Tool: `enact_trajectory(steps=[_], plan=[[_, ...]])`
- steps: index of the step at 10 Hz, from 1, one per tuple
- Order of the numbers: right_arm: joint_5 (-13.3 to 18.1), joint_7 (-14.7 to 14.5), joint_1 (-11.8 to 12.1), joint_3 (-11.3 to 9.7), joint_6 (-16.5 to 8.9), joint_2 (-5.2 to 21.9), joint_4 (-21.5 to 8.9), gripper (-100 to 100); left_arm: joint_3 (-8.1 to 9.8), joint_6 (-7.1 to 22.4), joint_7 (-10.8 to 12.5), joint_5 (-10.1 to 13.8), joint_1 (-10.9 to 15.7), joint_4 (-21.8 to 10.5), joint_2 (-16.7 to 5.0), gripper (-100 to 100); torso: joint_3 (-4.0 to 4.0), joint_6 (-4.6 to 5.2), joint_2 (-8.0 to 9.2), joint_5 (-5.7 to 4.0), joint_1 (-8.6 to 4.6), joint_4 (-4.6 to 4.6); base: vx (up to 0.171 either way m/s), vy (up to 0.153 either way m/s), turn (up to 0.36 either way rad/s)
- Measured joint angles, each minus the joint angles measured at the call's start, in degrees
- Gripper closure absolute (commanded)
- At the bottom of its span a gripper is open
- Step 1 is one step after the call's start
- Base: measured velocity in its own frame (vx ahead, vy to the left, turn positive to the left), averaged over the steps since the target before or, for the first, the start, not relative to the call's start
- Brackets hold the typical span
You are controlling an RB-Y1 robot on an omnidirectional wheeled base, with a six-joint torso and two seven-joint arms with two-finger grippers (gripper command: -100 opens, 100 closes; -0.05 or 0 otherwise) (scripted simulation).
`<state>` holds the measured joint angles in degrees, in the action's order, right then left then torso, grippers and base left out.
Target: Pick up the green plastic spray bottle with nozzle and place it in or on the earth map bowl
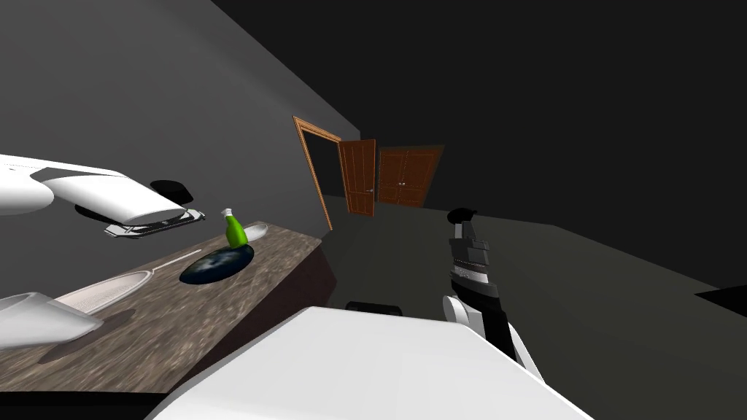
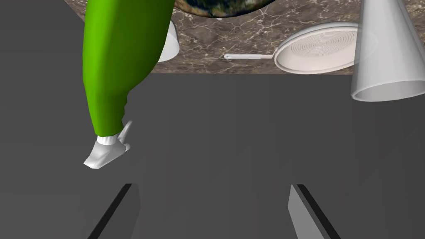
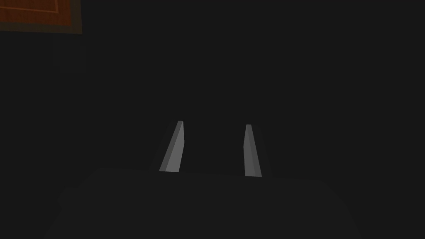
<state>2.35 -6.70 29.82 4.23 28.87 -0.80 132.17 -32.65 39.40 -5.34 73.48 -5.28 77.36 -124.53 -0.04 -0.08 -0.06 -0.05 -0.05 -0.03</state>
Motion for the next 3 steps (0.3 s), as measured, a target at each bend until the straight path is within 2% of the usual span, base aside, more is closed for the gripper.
enact_trajectory(steps=[3], plan=[[0.00,0.00,0.00,0.00,0.00,0.00,0.00,0,0.00,0.00,0.00,0.00,0.00,0.00,0.00,0,0.00,0.00,0.00,0.00,0.00,0.00,0.000,0.000,0.000]])
